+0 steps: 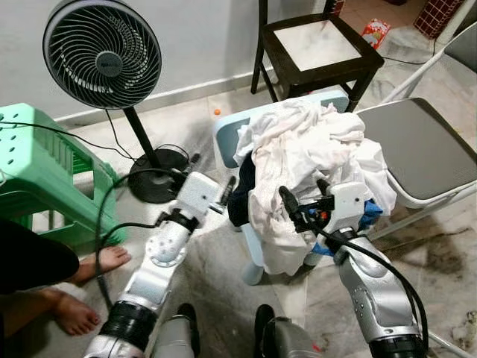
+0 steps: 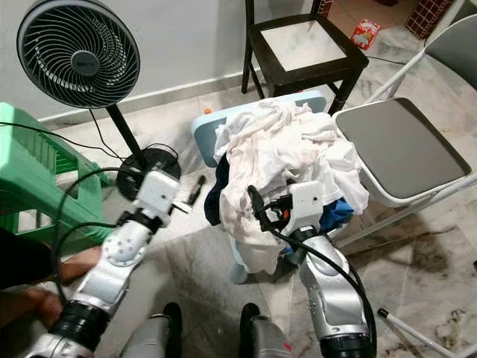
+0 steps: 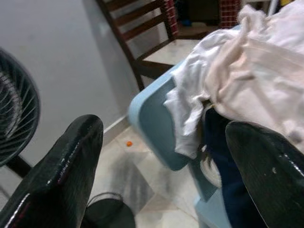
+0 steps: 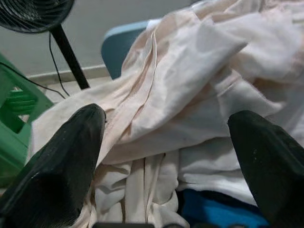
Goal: Hang hanger
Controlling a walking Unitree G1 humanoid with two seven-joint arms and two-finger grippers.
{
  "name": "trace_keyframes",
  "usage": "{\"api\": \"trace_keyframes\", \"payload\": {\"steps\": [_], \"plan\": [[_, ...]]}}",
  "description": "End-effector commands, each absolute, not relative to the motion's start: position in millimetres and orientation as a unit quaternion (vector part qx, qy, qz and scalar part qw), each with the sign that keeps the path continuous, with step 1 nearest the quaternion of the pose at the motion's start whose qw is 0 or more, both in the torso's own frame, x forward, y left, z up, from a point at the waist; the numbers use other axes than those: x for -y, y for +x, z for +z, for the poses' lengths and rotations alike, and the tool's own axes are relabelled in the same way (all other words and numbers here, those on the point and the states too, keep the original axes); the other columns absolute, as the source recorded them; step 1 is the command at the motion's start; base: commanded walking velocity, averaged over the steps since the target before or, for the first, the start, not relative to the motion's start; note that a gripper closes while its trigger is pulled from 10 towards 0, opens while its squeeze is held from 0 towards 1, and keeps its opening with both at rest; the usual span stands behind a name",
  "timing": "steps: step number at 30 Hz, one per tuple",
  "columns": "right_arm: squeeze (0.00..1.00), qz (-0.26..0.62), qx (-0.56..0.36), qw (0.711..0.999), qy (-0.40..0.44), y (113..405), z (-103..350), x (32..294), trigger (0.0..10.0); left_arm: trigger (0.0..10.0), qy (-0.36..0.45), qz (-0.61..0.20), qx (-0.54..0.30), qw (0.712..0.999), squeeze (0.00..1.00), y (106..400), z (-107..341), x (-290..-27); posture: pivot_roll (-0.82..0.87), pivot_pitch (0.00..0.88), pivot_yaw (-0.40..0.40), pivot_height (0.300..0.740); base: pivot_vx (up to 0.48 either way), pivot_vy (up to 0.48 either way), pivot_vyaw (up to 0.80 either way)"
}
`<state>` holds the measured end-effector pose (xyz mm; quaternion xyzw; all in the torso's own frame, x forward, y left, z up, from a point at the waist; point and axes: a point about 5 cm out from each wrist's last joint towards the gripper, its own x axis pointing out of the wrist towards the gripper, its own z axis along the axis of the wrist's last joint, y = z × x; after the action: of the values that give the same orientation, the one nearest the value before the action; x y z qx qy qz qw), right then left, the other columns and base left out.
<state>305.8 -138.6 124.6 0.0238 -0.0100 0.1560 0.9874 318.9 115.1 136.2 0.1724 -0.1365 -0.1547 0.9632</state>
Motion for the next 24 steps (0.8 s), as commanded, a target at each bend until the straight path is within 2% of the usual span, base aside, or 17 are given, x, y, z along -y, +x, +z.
{"api": "trace_keyframes", "payload": {"steps": [1, 10, 16, 24], "plan": [[0.0, 0.126, -0.006, 0.992, 0.023, 308, 119, 141, 10.0, 10.0, 0.173, -0.154, 0.12, 0.965, 0.0, 310, 127, -120, 0.19, 0.338, -0.023, 0.74, 0.0, 0.0, 0.0], [0.0, 0.044, -0.044, 0.996, 0.06, 327, 116, 139, 10.0, 10.0, 0.171, -0.136, 0.106, 0.97, 0.0, 296, 120, -130, 0.21, 0.341, -0.031, 0.74, 0.0, 0.0, 0.0], [0.0, 0.024, -0.05, 0.996, 0.071, 334, 118, 144, 10.0, 10.0, 0.171, -0.133, 0.105, 0.97, 0.0, 295, 121, -131, 0.22, 0.339, -0.033, 0.74, 0.0, 0.0, 0.0], [0.0, 0.007, 0.003, 0.998, 0.069, 348, 150, 171, 10.0, 10.0, 0.169, -0.124, 0.102, 0.972, 0.0, 294, 123, -134, 0.22, 0.33, -0.033, 0.74, 0.0, 0.0, 0.0]]}}
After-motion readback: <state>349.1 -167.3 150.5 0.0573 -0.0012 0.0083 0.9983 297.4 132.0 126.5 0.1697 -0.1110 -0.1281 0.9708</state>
